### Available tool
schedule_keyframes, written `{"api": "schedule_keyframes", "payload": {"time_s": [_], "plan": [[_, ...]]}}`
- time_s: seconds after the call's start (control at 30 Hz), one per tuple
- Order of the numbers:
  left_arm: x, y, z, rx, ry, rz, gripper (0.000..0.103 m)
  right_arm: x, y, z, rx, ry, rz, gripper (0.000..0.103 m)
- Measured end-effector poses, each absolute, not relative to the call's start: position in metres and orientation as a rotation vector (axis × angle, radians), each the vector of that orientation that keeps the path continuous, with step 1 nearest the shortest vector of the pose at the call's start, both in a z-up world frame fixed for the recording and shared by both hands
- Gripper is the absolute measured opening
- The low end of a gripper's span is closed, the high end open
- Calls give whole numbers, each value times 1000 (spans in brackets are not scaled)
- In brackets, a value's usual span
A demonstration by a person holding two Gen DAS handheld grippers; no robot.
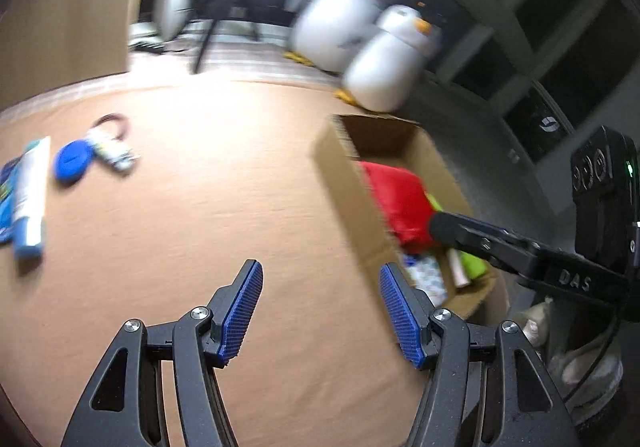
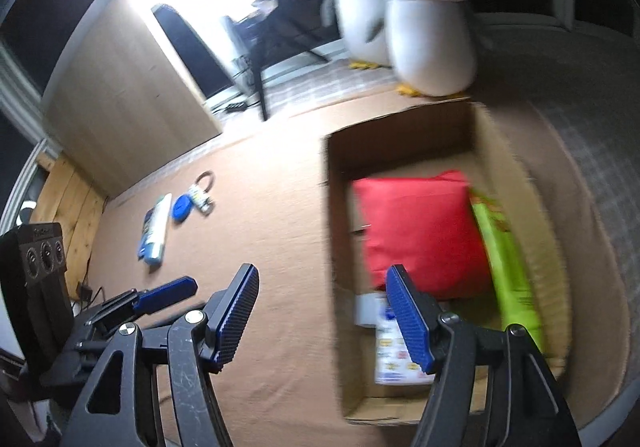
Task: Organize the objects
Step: 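Move the open right tool to the white-and-blue sunscreen bottle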
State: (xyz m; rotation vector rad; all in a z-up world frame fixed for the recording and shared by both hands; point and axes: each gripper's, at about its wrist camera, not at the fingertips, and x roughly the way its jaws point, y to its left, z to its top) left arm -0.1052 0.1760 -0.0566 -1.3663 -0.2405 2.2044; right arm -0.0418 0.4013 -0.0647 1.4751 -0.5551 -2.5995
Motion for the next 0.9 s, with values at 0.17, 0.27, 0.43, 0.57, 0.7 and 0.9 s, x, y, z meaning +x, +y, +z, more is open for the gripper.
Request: {"api": "schedule_keyframes", "payload": {"time_s": [0.17, 0.27, 0.43, 0.57, 0.7, 0.9], "plan": [[-113, 111, -63, -1402, -322, 2287, 65, -55, 358, -71, 1500, -452, -2563, 63], [-121, 73, -67, -1417, -344, 2345, 65, -66, 332, -73, 1509, -419, -2537, 63], [-131, 11, -74, -1444, -398, 2415, 65, -89, 290, -77, 1525, -398, -2471, 63], [-139, -24, -82, -1456, -419, 2436, 65, -110, 257, -83, 1537, -403, -2407, 63], [-151, -51, -93, -1470, -434, 2442, 65, -130, 223, -89, 1541, -392, -2361, 63], [-170, -71, -104, -1469, -455, 2418, 65, -159, 178, -100, 1551, -407, -2298, 63]]}}
